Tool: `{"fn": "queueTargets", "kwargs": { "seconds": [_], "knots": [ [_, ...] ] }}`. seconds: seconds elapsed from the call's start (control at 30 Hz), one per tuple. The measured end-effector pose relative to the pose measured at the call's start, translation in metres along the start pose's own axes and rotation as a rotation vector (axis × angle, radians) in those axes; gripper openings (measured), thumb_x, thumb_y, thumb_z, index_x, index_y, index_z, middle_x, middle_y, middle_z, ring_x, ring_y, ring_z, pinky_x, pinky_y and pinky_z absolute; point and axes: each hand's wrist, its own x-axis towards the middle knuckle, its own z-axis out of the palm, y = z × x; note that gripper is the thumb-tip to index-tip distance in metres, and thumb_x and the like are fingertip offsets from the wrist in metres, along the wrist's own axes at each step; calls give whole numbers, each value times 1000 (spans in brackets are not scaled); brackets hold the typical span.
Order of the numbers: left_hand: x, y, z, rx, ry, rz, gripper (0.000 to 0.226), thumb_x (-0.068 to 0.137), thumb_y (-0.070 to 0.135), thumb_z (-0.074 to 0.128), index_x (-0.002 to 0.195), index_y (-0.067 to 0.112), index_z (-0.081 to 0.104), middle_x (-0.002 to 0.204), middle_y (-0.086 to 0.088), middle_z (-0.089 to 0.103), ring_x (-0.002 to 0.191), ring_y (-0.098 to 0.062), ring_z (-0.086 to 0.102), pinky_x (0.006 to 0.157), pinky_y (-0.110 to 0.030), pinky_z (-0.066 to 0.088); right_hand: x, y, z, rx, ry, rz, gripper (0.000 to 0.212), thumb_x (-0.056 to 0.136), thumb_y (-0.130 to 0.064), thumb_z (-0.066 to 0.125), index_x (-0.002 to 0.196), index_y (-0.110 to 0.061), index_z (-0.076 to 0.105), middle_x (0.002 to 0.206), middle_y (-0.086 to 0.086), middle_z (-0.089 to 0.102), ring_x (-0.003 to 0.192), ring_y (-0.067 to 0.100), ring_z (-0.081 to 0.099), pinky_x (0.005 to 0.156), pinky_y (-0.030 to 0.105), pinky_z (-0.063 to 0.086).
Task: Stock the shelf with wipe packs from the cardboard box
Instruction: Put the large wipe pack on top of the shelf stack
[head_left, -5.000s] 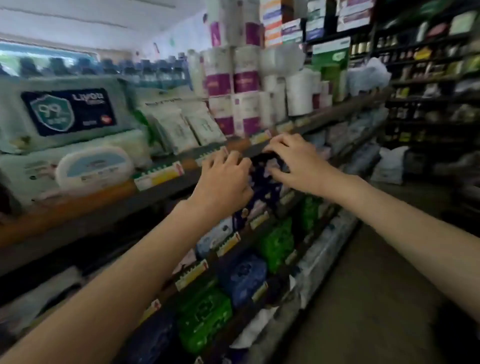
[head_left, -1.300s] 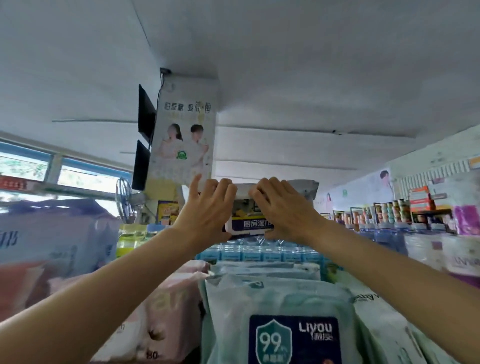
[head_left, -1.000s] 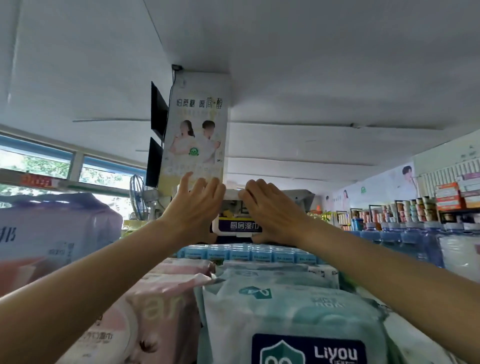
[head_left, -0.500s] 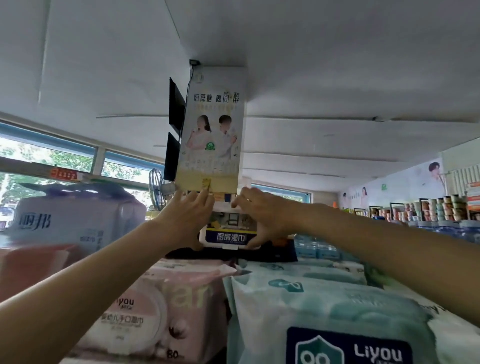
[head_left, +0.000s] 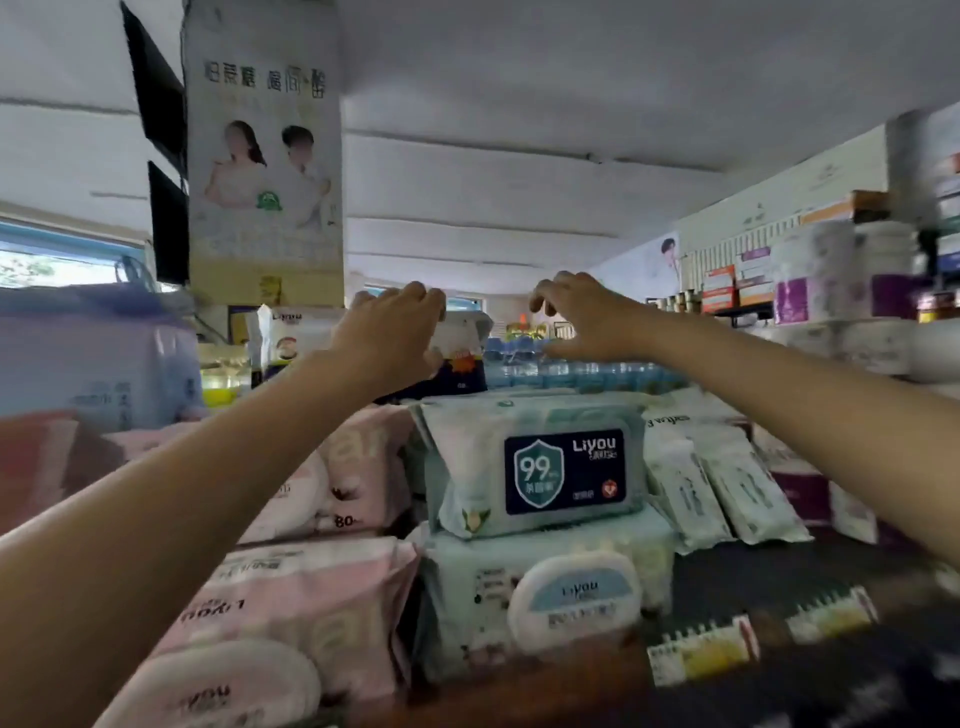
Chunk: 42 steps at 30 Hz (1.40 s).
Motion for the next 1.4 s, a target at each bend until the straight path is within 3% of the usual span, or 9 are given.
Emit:
{"fn": "queueTargets", "kwargs": {
  "seconds": [0.17, 0.3, 0.4, 0.5, 0.7, 0.83, 1.1, 1.27, 1.4],
  "knots": [
    [-29, 96, -30, -286, 19, 270, 32, 89, 26, 52, 117, 10, 53, 120, -14, 52, 108, -33, 54, 91, -43, 44, -114, -20, -23, 171, -3, 266, 50, 82, -32, 66, 122, -10, 47, 120, 13, 47, 109, 25, 46, 90, 33, 39],
    [-81, 209, -43, -521, 59, 586, 35, 88, 29, 43, 112, 9, 55, 113, -15, 58, 103, -34, 57, 85, -46, 46, -253, -46, -40, 215, 91, 550, 39, 82, -30, 64, 112, -7, 54, 101, 4, 51, 93, 15, 50, 73, 28, 39],
    [-134, 303, -42, -660, 12, 718, 36, 88, 35, 43, 107, 8, 55, 110, -17, 58, 100, -35, 57, 78, -43, 47, -380, -43, -60, 243, -59, 944, 31, 87, -39, 59, 107, -16, 53, 94, -5, 52, 93, 14, 51, 64, 24, 38],
    [-198, 402, -43, -753, -206, 928, 26, 91, 23, 47, 111, 8, 54, 114, -15, 55, 102, -33, 56, 75, -38, 44, -510, -43, -92, 260, -151, 1294, 34, 87, -38, 60, 111, -14, 55, 101, -3, 53, 105, 17, 52, 78, 28, 41],
    [-347, 564, -90, -869, -342, 1288, 22, 90, 20, 45, 106, 12, 57, 115, -10, 57, 109, -29, 56, 83, -36, 43, -748, -117, -152, 112, -309, 1753, 34, 86, -26, 63, 113, -8, 55, 115, 11, 57, 102, 24, 55, 83, 33, 44],
    [-450, 654, -137, -930, -358, 1493, 21, 91, 22, 44, 107, 15, 56, 114, -8, 57, 108, -30, 56, 84, -37, 43, -892, -188, -174, 172, -383, 2005, 18, 84, -14, 65, 99, -8, 59, 100, 15, 62, 93, 25, 57, 74, 29, 44],
    [-620, 788, -184, -799, -570, 1752, 26, 95, 20, 38, 117, 13, 49, 123, -7, 51, 115, -27, 50, 96, -38, 36, -1110, -277, -135, 371, -595, 2289, 12, 84, -10, 61, 74, -13, 55, 90, 17, 60, 97, 33, 60, 80, 34, 46],
    [-671, 848, -154, -729, -794, 1735, 23, 93, 18, 42, 112, 13, 54, 118, -6, 55, 105, -26, 57, 89, -36, 46, -1190, -290, -74, 407, -533, 2308, 23, 88, -3, 53, 103, 13, 60, 108, 23, 62, 100, 31, 58, 81, 35, 40],
    [-696, 882, -118, -697, -915, 1631, 25, 93, 19, 43, 115, 14, 55, 122, -6, 54, 106, -26, 58, 89, -40, 49, -1268, -271, -5, 410, -495, 2250, 18, 89, -14, 52, 98, -8, 66, 102, 11, 66, 98, 32, 63, 79, 37, 51]
  ]
}}
